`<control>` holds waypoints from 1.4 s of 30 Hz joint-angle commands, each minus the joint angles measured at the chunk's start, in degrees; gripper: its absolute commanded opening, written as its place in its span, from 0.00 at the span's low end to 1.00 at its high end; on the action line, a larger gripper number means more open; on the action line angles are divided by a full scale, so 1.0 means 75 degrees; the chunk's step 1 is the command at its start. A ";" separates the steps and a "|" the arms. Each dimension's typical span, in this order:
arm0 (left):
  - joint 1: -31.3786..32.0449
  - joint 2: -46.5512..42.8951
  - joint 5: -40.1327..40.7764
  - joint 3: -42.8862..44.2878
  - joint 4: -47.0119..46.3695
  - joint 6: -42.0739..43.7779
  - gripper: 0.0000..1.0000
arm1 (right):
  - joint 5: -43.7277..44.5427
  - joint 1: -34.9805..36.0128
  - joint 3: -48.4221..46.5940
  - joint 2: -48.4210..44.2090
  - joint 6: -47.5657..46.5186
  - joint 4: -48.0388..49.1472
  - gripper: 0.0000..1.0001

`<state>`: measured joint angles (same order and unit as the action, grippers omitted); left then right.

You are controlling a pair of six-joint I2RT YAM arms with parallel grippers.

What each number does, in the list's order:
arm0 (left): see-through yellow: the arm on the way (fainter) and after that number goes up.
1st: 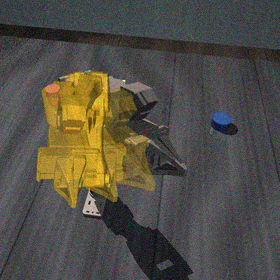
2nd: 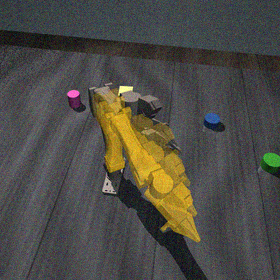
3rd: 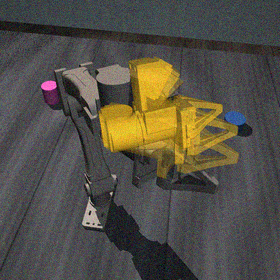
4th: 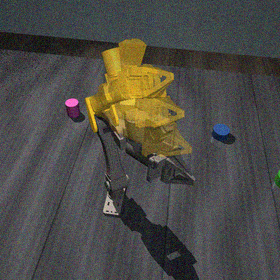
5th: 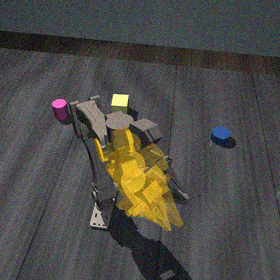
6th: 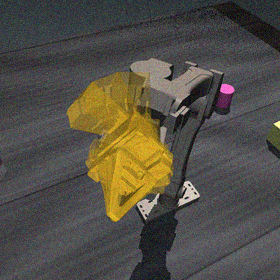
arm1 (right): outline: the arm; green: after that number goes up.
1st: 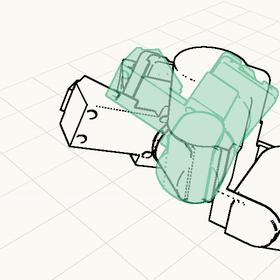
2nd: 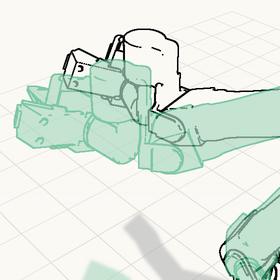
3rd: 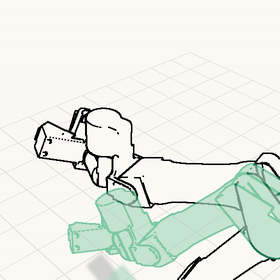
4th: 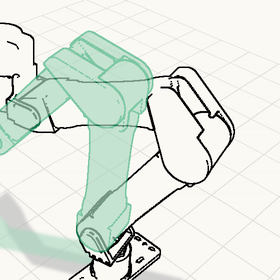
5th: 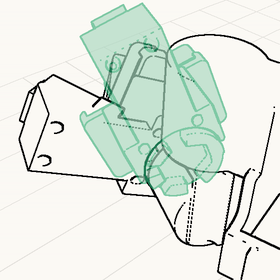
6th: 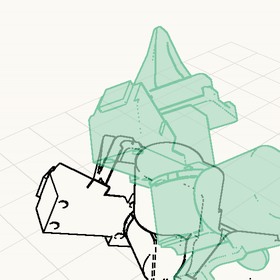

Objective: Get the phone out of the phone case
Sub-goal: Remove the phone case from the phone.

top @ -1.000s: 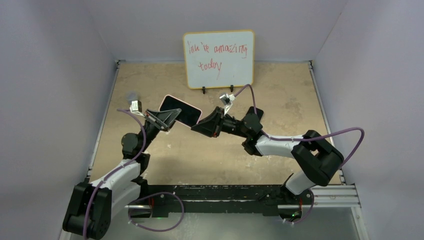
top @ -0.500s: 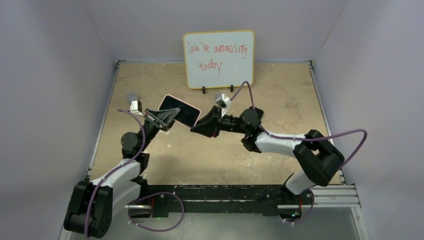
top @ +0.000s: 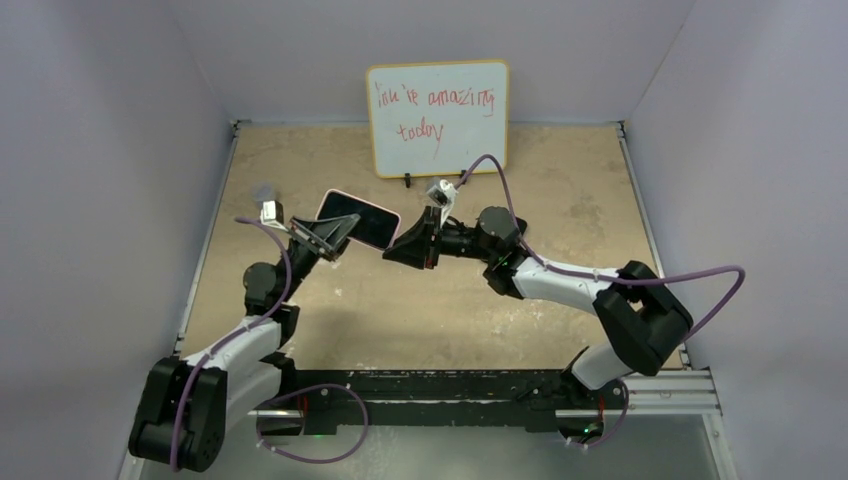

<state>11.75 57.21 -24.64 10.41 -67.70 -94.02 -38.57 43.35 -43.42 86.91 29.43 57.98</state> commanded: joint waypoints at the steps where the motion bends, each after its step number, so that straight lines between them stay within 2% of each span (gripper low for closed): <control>1: 0.0274 0.0022 -0.1534 0.0332 -0.1356 -0.0609 0.00 | 0.1525 -0.0554 -0.0609 0.0317 0.1542 -0.0188 0.00; 4: 0.0331 0.0133 -0.1600 0.0348 -0.1757 -0.0669 0.00 | 0.1706 -0.0600 -0.0849 0.0418 0.2095 -0.0671 0.00; 9: 0.0332 0.0204 -0.1567 0.0408 -0.2191 -0.0834 0.00 | 0.2061 -0.0598 -0.0726 0.0463 0.2038 -0.1055 0.00; 13: 0.0338 0.0351 -0.1655 0.0565 -0.2516 -0.1063 0.00 | 0.2677 -0.0565 -0.0552 0.0518 0.0717 -0.1092 0.00; 20: 0.0355 0.0169 -0.1851 0.0632 -0.1983 -0.0962 0.00 | 0.2795 -0.0505 -0.0602 0.0552 -0.1485 -0.1114 0.00; 23: 0.0355 0.0179 -0.1881 0.0598 -0.1919 -0.0916 0.00 | 0.2782 -0.0501 -0.0711 0.0520 -0.1963 -0.1256 0.00; 26: 0.0348 0.0200 -0.1755 0.0519 -0.1963 -0.0724 0.00 | 0.2664 -0.0498 -0.0700 0.0430 -0.1843 -0.1381 0.00; 29: 0.0344 0.0101 -0.1568 0.0459 -0.1502 -0.0003 0.00 | 0.2282 -0.0507 -0.0321 0.0223 -0.1027 -0.1021 0.01; 32: 0.0344 -0.0040 -0.1300 0.0359 -0.0913 0.0673 0.00 | 0.2296 -0.0547 0.0281 -0.0092 -0.0022 -0.0235 0.19; 35: 0.0344 -0.0039 -0.1100 0.0272 -0.0911 0.0870 0.00 | 0.2371 -0.0564 0.0811 -0.0447 0.0557 0.0254 0.36; 39: 0.0344 0.0105 -0.0994 0.0229 -0.1238 0.0754 0.00 | 0.2536 -0.0572 0.1294 -0.0768 0.1282 0.0973 0.50; 42: 0.0344 0.0235 -0.1026 0.0240 -0.1631 0.0535 0.00 | 0.2881 -0.0625 0.1535 -0.0881 0.1796 0.1553 0.55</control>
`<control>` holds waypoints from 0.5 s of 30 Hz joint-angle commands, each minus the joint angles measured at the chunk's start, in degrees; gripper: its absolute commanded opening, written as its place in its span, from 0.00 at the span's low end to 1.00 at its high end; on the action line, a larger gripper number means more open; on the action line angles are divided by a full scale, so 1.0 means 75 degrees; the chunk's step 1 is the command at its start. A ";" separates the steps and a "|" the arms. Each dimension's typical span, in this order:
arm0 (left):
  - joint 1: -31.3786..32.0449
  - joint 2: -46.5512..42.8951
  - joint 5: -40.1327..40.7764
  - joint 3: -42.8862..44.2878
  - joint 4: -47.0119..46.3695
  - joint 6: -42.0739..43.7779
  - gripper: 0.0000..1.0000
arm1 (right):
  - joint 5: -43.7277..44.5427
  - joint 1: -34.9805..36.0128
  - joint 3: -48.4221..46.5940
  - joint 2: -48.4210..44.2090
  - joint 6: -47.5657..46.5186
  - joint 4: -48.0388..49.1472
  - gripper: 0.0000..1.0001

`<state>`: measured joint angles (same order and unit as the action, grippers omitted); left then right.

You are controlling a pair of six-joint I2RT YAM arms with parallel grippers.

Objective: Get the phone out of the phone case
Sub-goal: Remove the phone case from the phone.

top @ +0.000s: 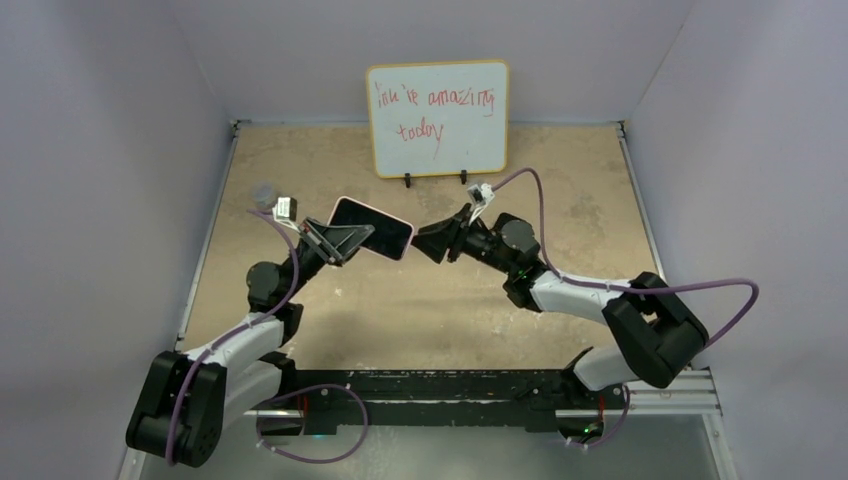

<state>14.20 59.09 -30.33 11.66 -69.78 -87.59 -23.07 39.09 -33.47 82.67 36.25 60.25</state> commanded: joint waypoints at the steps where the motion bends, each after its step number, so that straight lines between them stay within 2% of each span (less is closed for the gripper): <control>1: 0.0017 0.0005 -0.0279 0.0070 -0.1425 -0.0377 0.00 | 0.0890 -0.0081 0.0297 -0.0338 0.1069 0.1502 0.55; 11: 0.0017 -0.0059 -0.0257 0.0061 -0.1507 -0.0517 0.00 | 0.0626 -0.0133 0.0803 -0.0172 0.2363 0.4265 0.63; 15: 0.0017 -0.0108 -0.0260 0.0084 -0.1480 -0.0486 0.00 | 0.0648 -0.0127 0.0692 -0.0076 0.2611 0.4784 0.64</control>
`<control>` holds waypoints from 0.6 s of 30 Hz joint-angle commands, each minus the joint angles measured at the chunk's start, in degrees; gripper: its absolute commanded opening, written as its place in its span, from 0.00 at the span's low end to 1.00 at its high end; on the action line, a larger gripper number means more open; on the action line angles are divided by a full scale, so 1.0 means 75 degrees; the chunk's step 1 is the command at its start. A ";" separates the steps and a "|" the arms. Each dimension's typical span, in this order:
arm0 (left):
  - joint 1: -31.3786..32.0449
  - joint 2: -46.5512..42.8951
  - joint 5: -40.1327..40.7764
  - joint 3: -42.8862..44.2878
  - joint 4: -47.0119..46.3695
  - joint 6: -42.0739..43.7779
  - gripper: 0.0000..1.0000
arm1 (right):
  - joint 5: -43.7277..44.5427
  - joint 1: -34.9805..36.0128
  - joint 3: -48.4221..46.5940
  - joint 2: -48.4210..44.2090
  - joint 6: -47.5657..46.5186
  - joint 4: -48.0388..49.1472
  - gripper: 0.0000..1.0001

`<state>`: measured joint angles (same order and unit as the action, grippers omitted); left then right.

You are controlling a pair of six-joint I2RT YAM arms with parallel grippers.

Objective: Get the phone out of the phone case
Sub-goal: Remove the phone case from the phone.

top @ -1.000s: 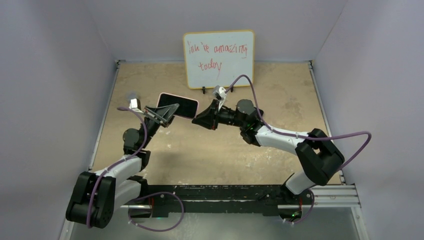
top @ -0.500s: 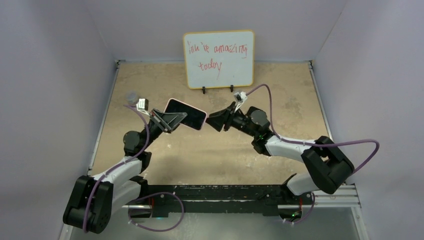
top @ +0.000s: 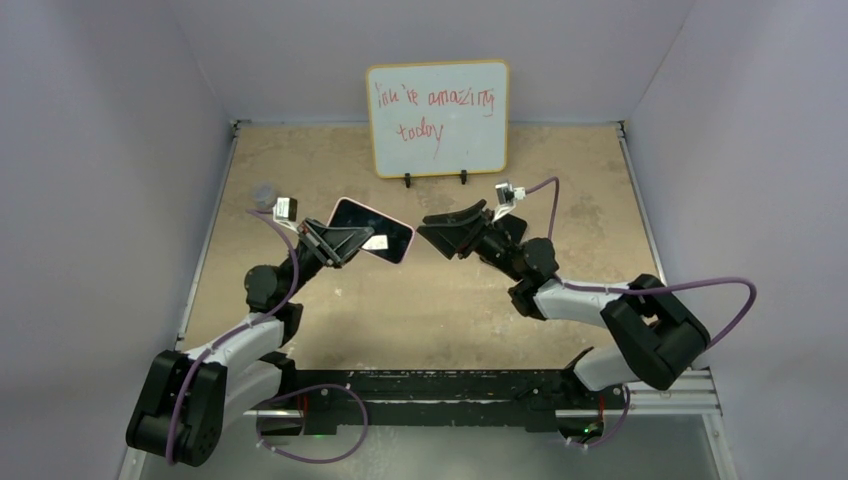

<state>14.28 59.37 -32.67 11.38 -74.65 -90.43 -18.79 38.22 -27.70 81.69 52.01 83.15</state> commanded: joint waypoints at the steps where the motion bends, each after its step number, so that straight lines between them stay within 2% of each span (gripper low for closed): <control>1: 0.0006 -0.0147 0.0054 0.0118 -0.0827 -0.0096 0.00 | 0.0058 0.0001 -0.0106 0.0078 0.0591 0.1809 0.64; 10: 0.0006 -0.0186 0.0113 0.0129 -0.0957 -0.0120 0.00 | -0.0052 0.0062 -0.0329 0.0446 0.1104 0.2305 0.64; 18: 0.0006 -0.0252 0.0167 0.0069 -0.0875 -0.0087 0.00 | 0.0056 0.0288 -0.0443 0.0387 0.1044 0.2334 0.63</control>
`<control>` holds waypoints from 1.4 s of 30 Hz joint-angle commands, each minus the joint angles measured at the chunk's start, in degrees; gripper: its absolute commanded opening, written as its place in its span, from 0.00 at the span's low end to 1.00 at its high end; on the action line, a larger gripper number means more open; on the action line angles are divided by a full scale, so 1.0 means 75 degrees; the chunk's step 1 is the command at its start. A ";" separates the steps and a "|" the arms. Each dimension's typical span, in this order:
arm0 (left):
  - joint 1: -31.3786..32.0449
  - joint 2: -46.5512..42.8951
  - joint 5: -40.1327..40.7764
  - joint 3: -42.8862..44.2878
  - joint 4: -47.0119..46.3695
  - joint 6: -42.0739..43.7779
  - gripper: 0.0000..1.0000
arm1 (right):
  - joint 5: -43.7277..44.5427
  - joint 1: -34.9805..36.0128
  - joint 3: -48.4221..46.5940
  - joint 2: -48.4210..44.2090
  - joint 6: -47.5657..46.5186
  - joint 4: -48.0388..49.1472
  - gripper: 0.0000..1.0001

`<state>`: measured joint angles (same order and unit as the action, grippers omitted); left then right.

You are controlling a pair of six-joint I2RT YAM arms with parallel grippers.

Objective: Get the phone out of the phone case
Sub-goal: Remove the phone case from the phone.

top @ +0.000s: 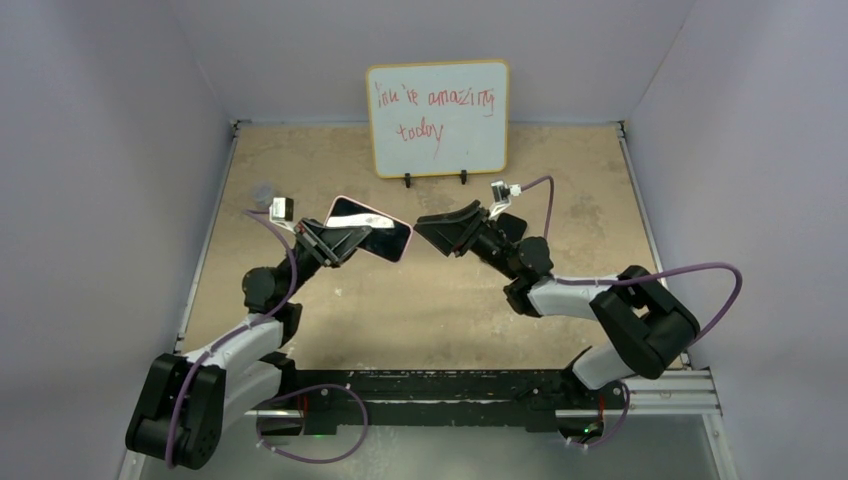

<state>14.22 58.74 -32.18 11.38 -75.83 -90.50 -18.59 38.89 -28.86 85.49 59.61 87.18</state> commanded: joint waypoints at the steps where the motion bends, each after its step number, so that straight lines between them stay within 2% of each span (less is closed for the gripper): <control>1: 0.0014 -0.0178 0.0123 0.0050 -0.0707 -0.0085 0.00 | 0.0075 0.0204 -0.0268 -0.0170 0.0002 0.1771 0.63; 18: 0.0014 -0.0471 0.0143 -0.0002 -0.0272 0.0008 0.00 | 0.0333 0.0724 -0.0564 -0.0352 -0.0361 0.1542 0.61; 20: 0.0014 -0.0502 0.0133 0.0006 -0.0275 0.0003 0.00 | 0.0385 0.0813 -0.0601 -0.0340 -0.0427 0.1530 0.57; 28: 0.0014 -0.0520 0.0086 -0.0005 -0.0399 -0.0028 0.00 | 0.0439 0.0849 -0.0617 -0.0232 -0.0334 0.1806 0.30; 33: 0.0014 -0.0531 0.0084 -0.0042 -0.0492 -0.0039 0.00 | 0.0439 0.0849 -0.0617 -0.0243 -0.0245 0.2051 0.23; 35: 0.0014 -0.0539 0.0084 -0.0058 -0.0516 -0.0056 0.00 | 0.0393 0.0843 -0.0628 -0.0260 -0.0238 0.2073 0.24; 39: 0.0014 -0.0572 0.0078 -0.0067 -0.0518 -0.0068 0.00 | 0.0282 0.0848 -0.0546 -0.0355 -0.0232 0.1903 0.33; 42: 0.0014 -0.0566 0.0072 -0.0064 -0.0518 -0.0068 0.00 | 0.0339 0.0849 -0.0485 -0.0454 -0.0258 0.1813 0.35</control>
<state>14.28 55.79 -32.18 10.70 -74.24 -90.45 -16.01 45.01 -31.59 84.01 58.00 87.29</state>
